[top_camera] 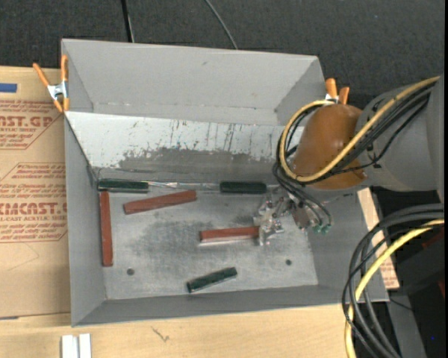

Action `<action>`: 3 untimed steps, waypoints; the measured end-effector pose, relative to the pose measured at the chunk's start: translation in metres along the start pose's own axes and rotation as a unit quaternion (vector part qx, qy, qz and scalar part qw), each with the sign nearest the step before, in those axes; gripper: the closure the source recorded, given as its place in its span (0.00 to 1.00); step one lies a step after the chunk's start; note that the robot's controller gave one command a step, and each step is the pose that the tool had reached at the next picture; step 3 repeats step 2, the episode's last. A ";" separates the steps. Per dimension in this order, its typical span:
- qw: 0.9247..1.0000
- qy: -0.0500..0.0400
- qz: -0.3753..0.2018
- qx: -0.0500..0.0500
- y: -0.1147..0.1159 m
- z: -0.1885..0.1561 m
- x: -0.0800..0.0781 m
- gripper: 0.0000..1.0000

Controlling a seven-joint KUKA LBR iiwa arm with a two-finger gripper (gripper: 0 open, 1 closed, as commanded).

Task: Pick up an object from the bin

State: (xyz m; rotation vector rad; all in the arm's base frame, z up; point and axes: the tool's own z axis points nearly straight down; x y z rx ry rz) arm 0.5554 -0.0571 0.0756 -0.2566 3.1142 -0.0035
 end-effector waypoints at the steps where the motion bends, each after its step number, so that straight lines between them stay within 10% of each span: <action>1: 1.000 0.000 0.000 0.000 0.000 0.000 0.000 1.00; 2: 0.998 0.007 -0.056 -0.002 0.032 -0.130 -0.001 1.00; 3: 0.998 0.007 -0.056 -0.002 0.032 -0.130 -0.001 1.00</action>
Offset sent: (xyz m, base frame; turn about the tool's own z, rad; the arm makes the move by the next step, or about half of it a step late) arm -0.0066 0.0310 0.1296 -0.1132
